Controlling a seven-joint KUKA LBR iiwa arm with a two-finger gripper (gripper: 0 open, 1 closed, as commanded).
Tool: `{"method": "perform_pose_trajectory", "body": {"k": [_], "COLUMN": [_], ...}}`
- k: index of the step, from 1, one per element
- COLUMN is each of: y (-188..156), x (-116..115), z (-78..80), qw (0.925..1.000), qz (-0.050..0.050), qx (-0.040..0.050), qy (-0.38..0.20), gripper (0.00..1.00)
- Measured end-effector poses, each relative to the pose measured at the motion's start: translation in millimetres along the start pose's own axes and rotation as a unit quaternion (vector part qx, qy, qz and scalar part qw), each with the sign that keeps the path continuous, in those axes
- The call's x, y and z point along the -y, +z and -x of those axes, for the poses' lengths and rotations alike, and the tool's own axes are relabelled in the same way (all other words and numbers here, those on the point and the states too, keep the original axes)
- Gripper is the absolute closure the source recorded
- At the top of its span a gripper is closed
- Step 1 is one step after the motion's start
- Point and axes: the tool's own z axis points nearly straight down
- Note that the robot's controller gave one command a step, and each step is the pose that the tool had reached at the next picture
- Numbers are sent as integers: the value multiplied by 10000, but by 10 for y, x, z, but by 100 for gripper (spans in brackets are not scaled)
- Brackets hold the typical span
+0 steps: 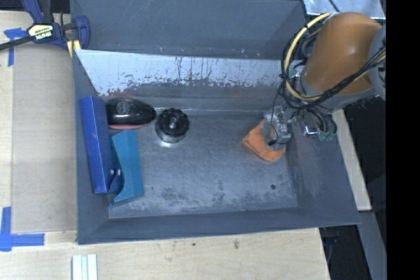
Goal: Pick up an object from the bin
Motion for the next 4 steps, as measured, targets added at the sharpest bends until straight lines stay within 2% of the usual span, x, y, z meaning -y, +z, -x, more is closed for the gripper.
{"method": "perform_pose_trajectory", "body": {"k": [1,2,3,4], "y": [106,188,-191,-73], "x": [205,208,411,553], "z": [143,226,278,205], "qw": [9999,10000,9998,9997], "qz": [-26,10,-8,-14], "qx": [120,-29,52,49], "qy": [8,-21,-171,-221], "gripper": [100,100,100,100]}}
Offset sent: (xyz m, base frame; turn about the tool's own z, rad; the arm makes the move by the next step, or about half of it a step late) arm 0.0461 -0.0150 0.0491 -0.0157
